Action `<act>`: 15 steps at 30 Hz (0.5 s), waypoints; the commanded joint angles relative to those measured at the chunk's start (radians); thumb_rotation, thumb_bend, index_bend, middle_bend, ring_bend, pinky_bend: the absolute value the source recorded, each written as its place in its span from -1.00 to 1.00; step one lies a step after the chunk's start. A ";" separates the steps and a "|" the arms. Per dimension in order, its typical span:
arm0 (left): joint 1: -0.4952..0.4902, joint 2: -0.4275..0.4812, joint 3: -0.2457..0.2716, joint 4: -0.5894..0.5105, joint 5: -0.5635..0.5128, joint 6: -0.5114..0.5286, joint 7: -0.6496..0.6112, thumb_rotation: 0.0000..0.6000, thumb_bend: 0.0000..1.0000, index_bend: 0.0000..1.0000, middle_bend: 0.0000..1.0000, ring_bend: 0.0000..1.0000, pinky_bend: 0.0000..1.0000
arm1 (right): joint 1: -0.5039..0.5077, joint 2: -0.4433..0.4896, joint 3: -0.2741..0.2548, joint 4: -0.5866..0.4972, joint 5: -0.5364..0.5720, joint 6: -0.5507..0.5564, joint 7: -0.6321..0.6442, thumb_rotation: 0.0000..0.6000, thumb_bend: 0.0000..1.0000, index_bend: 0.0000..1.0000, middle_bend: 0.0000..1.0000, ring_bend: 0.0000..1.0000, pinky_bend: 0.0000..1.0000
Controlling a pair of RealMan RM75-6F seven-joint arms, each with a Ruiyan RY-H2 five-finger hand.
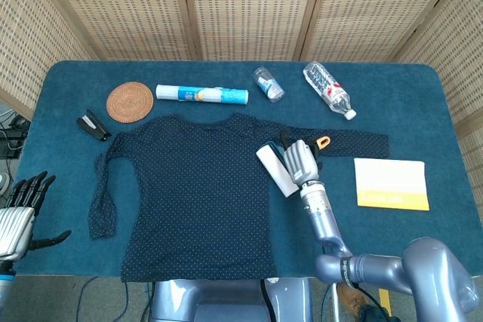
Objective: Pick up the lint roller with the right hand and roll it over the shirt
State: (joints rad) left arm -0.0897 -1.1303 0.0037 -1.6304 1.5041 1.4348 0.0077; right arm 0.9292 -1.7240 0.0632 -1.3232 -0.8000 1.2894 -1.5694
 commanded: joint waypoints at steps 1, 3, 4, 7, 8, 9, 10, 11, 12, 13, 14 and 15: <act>0.003 0.005 0.003 0.000 0.009 0.007 -0.013 1.00 -1.00 -1.00 -1.00 -1.00 -1.00 | -0.060 0.097 -0.005 -0.113 -0.047 0.073 0.086 1.00 -0.69 -1.00 1.00 1.00 1.00; 0.004 0.007 0.004 0.001 0.013 0.009 -0.020 1.00 -1.00 -1.00 -1.00 -1.00 -1.00 | -0.084 0.146 -0.019 -0.160 -0.079 0.086 0.133 1.00 -0.69 -1.00 1.00 1.00 1.00; 0.004 0.007 0.005 0.002 0.015 0.011 -0.023 1.00 -1.00 -1.00 -1.00 -1.00 -1.00 | -0.094 0.165 -0.024 -0.176 -0.093 0.092 0.155 1.00 -0.69 -1.00 1.00 1.00 1.00; 0.008 0.010 0.007 0.006 0.027 0.022 -0.040 1.00 -1.00 -1.00 -1.00 -1.00 -1.00 | -0.176 0.283 -0.068 -0.245 -0.231 0.136 0.388 1.00 -0.72 -1.00 0.92 1.00 1.00; 0.009 0.011 0.008 0.008 0.032 0.026 -0.044 1.00 -1.00 -1.00 -1.00 -1.00 -1.00 | -0.203 0.316 -0.086 -0.254 -0.284 0.149 0.478 1.00 -0.74 -1.00 0.87 0.99 1.00; 0.010 0.011 0.009 0.011 0.036 0.029 -0.049 1.00 -1.00 -1.00 -1.00 -1.00 -1.00 | -0.224 0.342 -0.101 -0.256 -0.328 0.159 0.550 1.00 -0.80 -1.00 0.76 0.95 1.00; 0.012 0.011 0.009 0.014 0.040 0.035 -0.055 1.00 -1.00 -1.00 -1.00 -1.00 -1.00 | -0.260 0.376 -0.116 -0.266 -0.373 0.182 0.650 1.00 -0.88 -1.00 0.60 0.85 0.99; 0.013 0.012 0.009 0.016 0.043 0.039 -0.059 1.00 -1.00 -1.00 -1.00 -1.00 -1.00 | -0.285 0.397 -0.125 -0.275 -0.397 0.197 0.716 1.00 -0.92 -1.00 0.46 0.73 0.93; 0.015 0.013 0.009 0.017 0.045 0.044 -0.062 1.00 -1.00 -1.00 -1.00 -1.00 -1.00 | -0.310 0.419 -0.135 -0.291 -0.412 0.203 0.776 1.00 -0.98 -1.00 0.20 0.46 0.70; 0.016 0.013 0.009 0.017 0.046 0.046 -0.064 1.00 -1.00 -1.00 -1.00 -1.00 -1.00 | -0.320 0.432 -0.141 -0.299 -0.420 0.202 0.803 1.00 -1.00 -1.00 -0.13 0.09 0.34; 0.018 0.013 0.009 0.018 0.048 0.050 -0.066 1.00 -1.00 -1.00 -1.00 -1.00 -1.00 | -0.341 0.453 -0.148 -0.320 -0.422 0.202 0.848 1.00 -1.00 -1.00 -0.35 -0.18 0.05; 0.020 0.014 0.008 0.019 0.050 0.056 -0.068 1.00 -1.00 -1.00 -1.00 -1.00 -1.00 | -0.369 0.480 -0.158 -0.347 -0.427 0.206 0.901 1.00 -1.00 -1.00 -0.66 -0.57 -0.36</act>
State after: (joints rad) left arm -0.0718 -1.1170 0.0124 -1.6126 1.5519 1.4871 -0.0582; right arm 0.6950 -1.3872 -0.0293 -1.5715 -1.1038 1.4404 -0.9185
